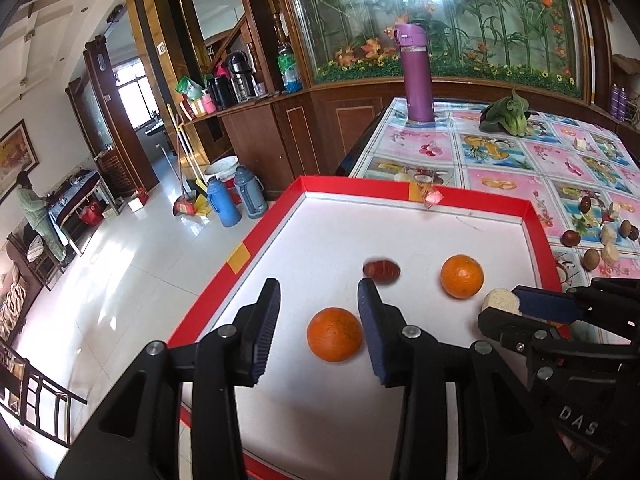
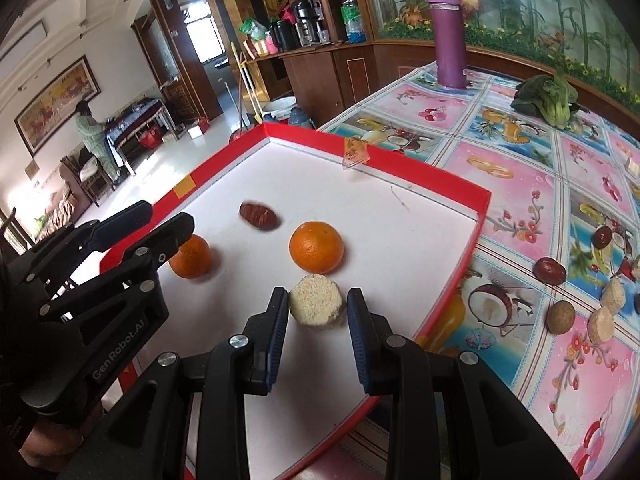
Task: Organize fruits
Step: 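Place the red date in the tray with the left tool while the right tool places the cake, then grasp a beige cake with the left tool while the right tool grasps a brown nut, then place the cake in the tray with the left tool while the right tool places the nut, then grasp a brown nut with the left tool while the right tool grasps a beige cake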
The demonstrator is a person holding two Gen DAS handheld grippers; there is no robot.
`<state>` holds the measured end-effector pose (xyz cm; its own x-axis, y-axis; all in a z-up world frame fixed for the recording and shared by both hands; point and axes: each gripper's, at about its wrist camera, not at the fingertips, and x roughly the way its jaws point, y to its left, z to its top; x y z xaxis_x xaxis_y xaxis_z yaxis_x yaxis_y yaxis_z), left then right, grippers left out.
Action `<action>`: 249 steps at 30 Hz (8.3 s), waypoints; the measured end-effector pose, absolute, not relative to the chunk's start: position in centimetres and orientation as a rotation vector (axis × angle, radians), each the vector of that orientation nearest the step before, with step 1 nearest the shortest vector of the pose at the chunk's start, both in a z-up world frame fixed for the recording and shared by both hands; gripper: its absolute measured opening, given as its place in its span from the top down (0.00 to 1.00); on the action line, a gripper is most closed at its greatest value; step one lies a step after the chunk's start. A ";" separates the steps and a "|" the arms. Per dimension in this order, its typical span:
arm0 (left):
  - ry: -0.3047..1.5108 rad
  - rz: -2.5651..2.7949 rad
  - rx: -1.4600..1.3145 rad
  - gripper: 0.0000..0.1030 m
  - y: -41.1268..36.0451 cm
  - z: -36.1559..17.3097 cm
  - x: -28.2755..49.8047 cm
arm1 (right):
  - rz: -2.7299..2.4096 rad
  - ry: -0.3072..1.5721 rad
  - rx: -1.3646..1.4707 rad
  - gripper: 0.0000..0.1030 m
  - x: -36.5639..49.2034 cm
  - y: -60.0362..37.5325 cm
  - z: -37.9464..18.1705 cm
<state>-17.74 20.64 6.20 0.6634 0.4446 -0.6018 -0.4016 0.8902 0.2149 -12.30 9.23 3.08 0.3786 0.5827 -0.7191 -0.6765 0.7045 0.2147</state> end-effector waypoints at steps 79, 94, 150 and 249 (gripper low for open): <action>0.965 -0.197 0.182 0.43 -3.2 3.2 -2.8 | 0.168 0.877 0.097 0.74 1.0 -26.5 1.9; 1.000 -0.245 0.137 0.62 -2.7 1.5 -2.2 | 0.170 0.879 0.103 0.78 0.9 -26.5 1.9; 0.753 0.168 -0.174 0.73 22.0 6.8 -20.4 | 0.794 0.827 -0.014 0.79 -6.2 8.6 4.4; 0.954 -0.175 -0.018 0.65 2.2 1.6 -5.2 | 0.320 0.926 -0.027 0.58 -1.9 -18.0 1.8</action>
